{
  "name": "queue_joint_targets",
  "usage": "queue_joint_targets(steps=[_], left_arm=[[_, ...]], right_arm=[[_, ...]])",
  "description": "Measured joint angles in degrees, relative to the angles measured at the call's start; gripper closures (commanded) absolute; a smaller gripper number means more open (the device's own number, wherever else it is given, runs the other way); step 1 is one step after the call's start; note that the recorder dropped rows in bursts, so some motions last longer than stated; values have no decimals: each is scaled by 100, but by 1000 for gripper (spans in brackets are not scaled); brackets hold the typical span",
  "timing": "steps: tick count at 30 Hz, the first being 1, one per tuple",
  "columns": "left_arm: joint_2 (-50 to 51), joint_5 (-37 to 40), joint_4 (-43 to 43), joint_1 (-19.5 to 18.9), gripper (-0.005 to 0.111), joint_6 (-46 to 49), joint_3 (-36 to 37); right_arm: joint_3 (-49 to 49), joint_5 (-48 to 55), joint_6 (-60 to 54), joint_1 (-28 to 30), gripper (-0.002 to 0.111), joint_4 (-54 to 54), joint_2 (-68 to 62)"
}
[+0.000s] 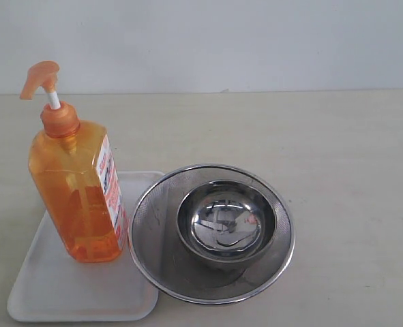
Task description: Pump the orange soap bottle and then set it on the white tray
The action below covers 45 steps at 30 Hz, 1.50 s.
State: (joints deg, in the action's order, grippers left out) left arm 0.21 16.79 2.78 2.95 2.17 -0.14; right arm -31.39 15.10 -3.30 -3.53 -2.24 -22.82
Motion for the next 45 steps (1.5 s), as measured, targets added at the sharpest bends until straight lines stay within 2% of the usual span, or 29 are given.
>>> queue_joint_targets(steps=[4,12,27,36,45], left_arm=[[0,0,0,0,102,0,0],[0,0,0,0,102,0,0],[0,0,0,0,102,0,0],[0,0,0,0,102,0,0],[0,0,0,0,102,0,0]], right_arm=[[562,-202,31,197,108,14,284],[1557,-883,152,223,108,14,787],[2872,-1300,425,223,108,22,1524],[3113,-990,479,223,108,27,2214],[3122,-319,479,223,108,27,2240]])
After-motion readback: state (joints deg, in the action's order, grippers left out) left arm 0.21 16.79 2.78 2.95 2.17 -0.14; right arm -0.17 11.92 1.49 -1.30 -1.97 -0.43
